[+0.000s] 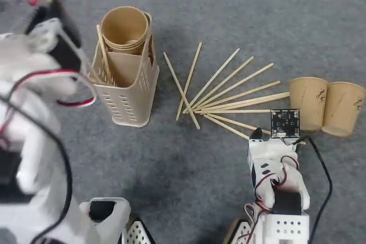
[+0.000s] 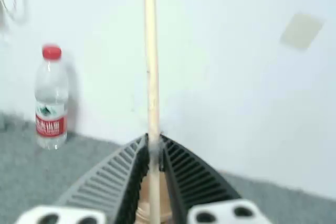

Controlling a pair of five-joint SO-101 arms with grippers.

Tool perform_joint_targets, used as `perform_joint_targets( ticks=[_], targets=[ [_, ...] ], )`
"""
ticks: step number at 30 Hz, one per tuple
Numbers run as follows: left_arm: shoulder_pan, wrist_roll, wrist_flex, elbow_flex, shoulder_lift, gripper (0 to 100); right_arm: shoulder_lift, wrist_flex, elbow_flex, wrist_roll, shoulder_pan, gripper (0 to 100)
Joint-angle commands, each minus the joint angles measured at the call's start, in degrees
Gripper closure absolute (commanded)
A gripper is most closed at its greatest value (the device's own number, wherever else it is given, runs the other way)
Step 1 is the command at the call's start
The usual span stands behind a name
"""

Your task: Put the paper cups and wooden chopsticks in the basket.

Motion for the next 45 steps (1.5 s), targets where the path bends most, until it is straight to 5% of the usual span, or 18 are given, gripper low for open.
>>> perform_joint_targets(
  ticks=[1, 8, 15, 18, 30, 45],
  targets=[
    [-0.5, -0.2, -1.6, 2.9, -5.3, 99, -0.6, -0.2, -0.3, 0.8, 0.2, 71.4],
    [-0.1, -0.7, -4.7, 21.4, -25.8, 99, -0.6, -0.2, -0.3, 0.8, 0.2, 71.4],
    [-2.5, -6.3, -39.9, 57.3, -37.6, 99, -0.6, -0.1, -0.3, 0.8, 0.2, 71.4],
    [-4.1, -6.2, -50.2, 63.6, -37.4, 99, -0.6, 0.0, -0.3, 0.8, 0.2, 71.4],
    [-1.6, -6.5, -64.4, 66.1, -19.6, 99, -0.6, -0.3, -0.3, 0.8, 0.2, 71.4],
    [0.3, -13.8, -64.7, 70.7, -16.0, 91, -0.6, -0.3, -0.3, 0.8, 0.2, 71.4]
  ],
)
